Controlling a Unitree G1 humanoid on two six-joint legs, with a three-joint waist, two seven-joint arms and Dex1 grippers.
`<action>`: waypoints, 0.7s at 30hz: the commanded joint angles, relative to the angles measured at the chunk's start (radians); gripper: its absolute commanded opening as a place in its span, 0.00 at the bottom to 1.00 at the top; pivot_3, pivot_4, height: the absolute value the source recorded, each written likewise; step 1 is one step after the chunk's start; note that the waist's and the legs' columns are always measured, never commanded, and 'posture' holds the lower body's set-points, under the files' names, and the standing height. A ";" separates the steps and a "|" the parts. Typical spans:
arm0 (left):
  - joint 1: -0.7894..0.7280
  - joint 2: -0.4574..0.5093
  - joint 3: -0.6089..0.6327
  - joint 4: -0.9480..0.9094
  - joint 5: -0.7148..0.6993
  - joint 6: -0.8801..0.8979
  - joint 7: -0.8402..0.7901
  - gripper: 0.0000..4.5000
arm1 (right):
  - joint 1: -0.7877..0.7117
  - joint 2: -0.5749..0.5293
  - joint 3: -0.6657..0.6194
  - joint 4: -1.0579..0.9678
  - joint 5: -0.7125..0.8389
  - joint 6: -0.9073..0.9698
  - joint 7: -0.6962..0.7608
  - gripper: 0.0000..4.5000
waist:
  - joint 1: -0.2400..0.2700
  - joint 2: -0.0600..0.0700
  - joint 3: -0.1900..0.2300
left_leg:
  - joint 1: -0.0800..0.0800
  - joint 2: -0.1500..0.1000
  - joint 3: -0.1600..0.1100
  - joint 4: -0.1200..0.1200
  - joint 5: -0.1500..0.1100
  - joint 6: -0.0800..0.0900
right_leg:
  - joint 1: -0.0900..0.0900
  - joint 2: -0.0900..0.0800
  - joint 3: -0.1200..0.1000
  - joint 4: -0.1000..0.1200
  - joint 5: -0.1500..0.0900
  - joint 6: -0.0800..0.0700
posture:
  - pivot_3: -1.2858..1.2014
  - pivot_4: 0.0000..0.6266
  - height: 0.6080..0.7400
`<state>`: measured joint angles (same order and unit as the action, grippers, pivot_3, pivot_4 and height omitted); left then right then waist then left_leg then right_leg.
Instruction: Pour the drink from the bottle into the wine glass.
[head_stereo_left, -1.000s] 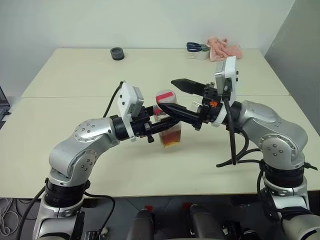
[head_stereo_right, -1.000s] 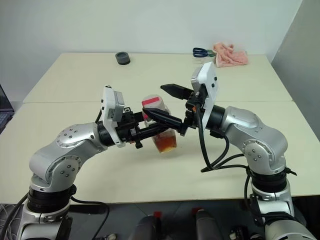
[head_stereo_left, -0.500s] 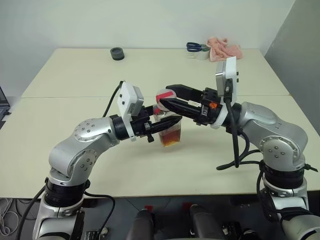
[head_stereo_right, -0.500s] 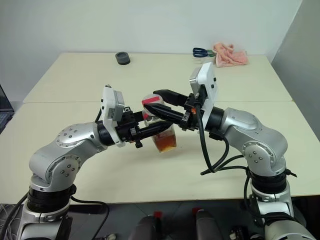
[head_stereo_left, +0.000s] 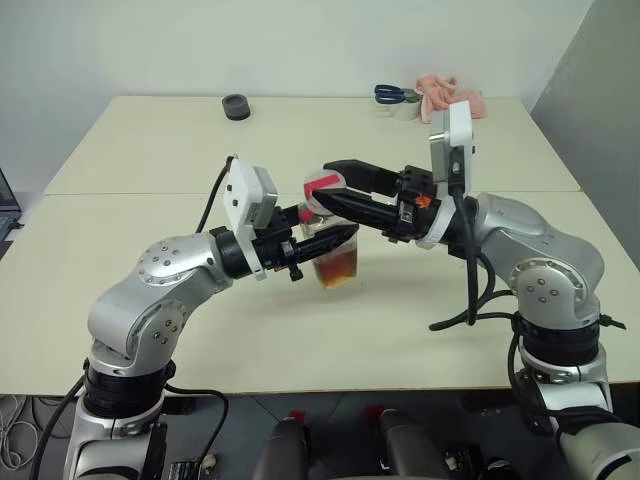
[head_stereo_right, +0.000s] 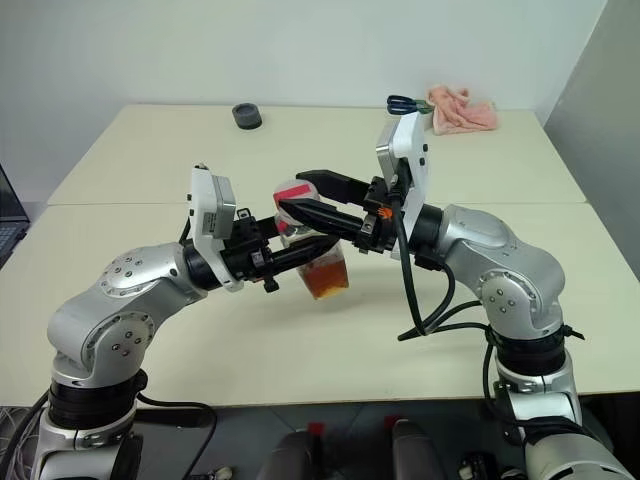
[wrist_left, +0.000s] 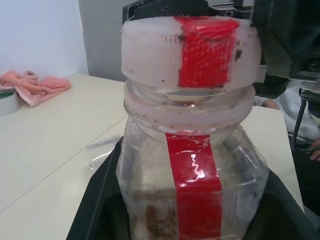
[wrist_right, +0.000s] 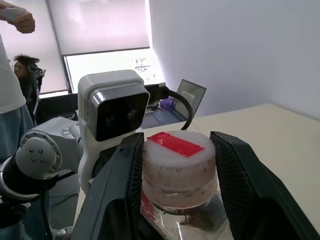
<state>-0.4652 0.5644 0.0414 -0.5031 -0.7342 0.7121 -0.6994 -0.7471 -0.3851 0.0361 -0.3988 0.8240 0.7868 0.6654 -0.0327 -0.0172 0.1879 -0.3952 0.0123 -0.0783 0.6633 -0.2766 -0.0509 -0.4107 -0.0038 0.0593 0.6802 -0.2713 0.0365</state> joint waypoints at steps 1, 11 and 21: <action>0.018 0.023 -0.002 -0.038 -0.025 0.013 -0.023 0.43 | -0.050 -0.041 -0.053 -0.008 -0.048 -0.112 0.053 0.39 | 0.000 0.000 0.000 | 0.000 0.000 0.000 0.000 0.000 0.000 | 0.000 0.000 0.000 0.000 0.000 0.000 | 0.52 0.24 1.00; 0.073 0.065 0.028 -0.091 -0.078 0.050 -0.012 0.43 | -0.069 -0.046 -0.082 0.069 -0.048 -0.132 0.059 0.39 | 0.000 0.000 0.000 | 0.000 0.000 0.000 0.000 0.000 0.000 | 0.000 0.000 0.000 0.000 0.000 0.000 | 0.52 0.24 1.00; 0.172 0.006 0.045 -0.127 0.005 -0.003 0.149 0.43 | 0.404 -0.066 -0.284 -0.125 -0.297 -0.145 -0.389 0.39 | 0.008 -0.002 -0.001 | -0.002 -0.001 0.000 -0.001 0.000 0.000 | -0.001 -0.003 0.001 -0.001 0.000 0.000 | 0.52 0.24 1.00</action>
<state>-0.2967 0.5811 0.0708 -0.5795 -0.7374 0.7476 -0.5783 -0.4035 -0.4557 -0.1881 -0.4842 0.6231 0.6821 0.3748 -0.0245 -0.0187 0.1869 -0.3972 0.0116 -0.0787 0.6627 -0.2767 -0.0509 -0.4107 -0.0071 0.0599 0.6788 -0.2715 0.0365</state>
